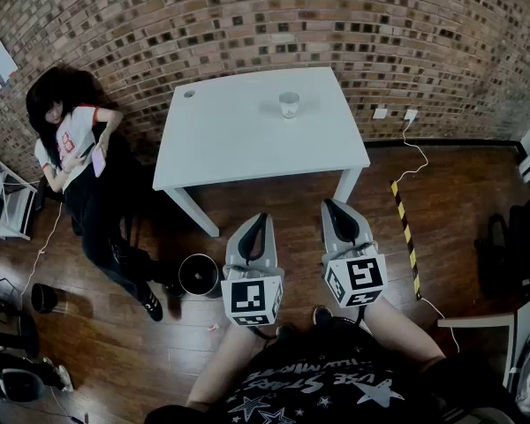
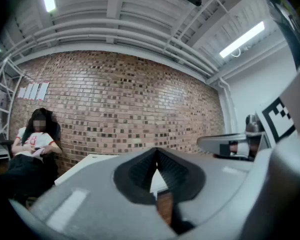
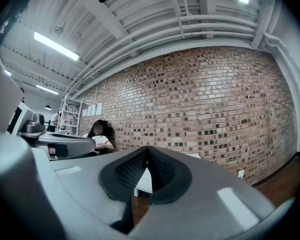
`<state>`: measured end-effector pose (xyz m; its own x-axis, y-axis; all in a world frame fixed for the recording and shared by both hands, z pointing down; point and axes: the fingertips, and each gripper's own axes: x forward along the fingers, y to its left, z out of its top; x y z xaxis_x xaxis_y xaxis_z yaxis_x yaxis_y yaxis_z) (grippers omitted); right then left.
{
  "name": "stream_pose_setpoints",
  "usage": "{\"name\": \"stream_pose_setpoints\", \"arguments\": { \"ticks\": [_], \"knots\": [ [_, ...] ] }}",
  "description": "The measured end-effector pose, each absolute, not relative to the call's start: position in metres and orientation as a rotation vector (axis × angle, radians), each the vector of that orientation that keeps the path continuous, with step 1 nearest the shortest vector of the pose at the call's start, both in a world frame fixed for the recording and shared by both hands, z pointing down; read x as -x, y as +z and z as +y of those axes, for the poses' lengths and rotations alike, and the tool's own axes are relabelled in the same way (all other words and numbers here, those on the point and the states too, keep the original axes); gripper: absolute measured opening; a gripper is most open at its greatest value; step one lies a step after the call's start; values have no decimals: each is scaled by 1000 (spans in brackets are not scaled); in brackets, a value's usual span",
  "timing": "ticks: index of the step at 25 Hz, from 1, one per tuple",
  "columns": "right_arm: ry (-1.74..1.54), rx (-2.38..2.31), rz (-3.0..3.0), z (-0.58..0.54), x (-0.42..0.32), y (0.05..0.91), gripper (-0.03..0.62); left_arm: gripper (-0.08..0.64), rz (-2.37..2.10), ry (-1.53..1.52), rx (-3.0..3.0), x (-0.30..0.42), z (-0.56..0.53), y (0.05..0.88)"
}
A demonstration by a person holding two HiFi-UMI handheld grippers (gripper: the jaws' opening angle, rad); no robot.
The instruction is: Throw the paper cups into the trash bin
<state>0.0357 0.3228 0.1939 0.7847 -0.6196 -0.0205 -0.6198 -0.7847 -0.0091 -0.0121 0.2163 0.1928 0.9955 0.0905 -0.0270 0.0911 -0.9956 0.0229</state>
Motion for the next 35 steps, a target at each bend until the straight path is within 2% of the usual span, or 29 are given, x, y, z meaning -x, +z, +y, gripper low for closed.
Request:
{"name": "stream_pose_setpoints", "arguments": {
  "ticks": [11, 18, 35],
  "knots": [
    [134, 2978, 942, 306, -39, 173, 6, 5, 155, -64, -3114, 10, 174, 184],
    [124, 2960, 891, 305, -90, 182, 6, 5, 103, -45, -3127, -20, 159, 191],
    [45, 2834, 1083, 291, -311, 209, 6, 5, -84, -2, -3167, -230, 167, 191]
  ]
}}
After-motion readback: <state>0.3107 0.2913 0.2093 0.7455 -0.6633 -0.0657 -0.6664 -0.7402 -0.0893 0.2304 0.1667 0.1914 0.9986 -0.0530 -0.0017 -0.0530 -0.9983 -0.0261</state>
